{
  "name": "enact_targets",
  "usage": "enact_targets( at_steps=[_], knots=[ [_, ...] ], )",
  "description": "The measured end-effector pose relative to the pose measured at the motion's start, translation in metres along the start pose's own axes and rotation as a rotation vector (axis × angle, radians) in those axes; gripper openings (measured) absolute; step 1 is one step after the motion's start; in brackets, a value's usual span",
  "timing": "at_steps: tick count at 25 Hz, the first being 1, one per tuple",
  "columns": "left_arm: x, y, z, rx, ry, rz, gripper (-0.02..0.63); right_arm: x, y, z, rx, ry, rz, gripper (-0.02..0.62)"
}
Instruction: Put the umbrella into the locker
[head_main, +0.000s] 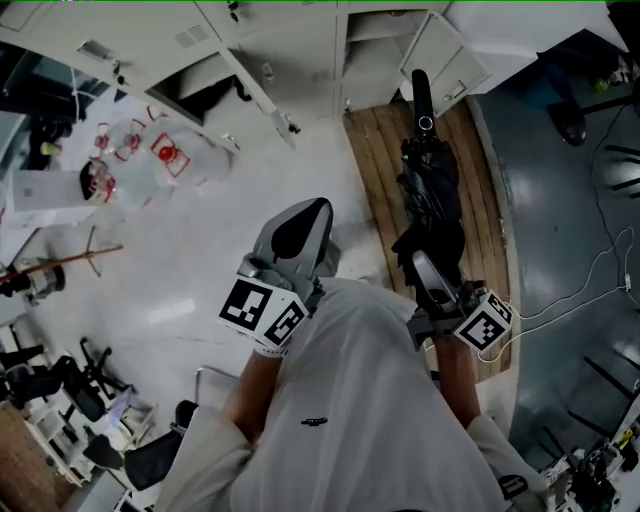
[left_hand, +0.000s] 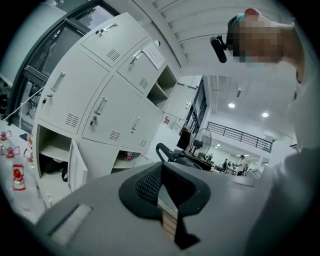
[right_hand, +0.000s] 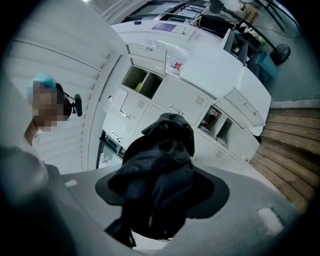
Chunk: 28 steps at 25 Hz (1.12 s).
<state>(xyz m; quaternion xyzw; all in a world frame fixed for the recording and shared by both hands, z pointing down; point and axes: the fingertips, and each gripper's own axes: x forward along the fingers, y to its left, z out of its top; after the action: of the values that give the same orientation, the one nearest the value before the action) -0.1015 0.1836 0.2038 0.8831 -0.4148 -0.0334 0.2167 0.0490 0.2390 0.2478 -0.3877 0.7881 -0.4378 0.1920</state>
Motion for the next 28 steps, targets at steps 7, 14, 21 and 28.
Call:
enact_targets(
  at_steps=[7,14,21,28],
  knots=[
    [0.019,0.041,0.026,-0.003,-0.001,-0.052,0.018,0.048,0.001,0.011,-0.006,-0.067,-0.041,0.284],
    [0.039,0.06,0.03,-0.024,0.013,-0.08,0.018,0.072,-0.003,0.018,0.024,-0.099,-0.07,0.284],
    [0.062,0.07,0.03,-0.01,0.046,-0.071,0.018,0.084,-0.02,0.029,0.016,-0.074,-0.068,0.284],
    [0.099,0.066,0.042,0.025,0.065,-0.071,0.018,0.1,-0.046,0.057,0.036,-0.069,-0.046,0.284]
  ],
)
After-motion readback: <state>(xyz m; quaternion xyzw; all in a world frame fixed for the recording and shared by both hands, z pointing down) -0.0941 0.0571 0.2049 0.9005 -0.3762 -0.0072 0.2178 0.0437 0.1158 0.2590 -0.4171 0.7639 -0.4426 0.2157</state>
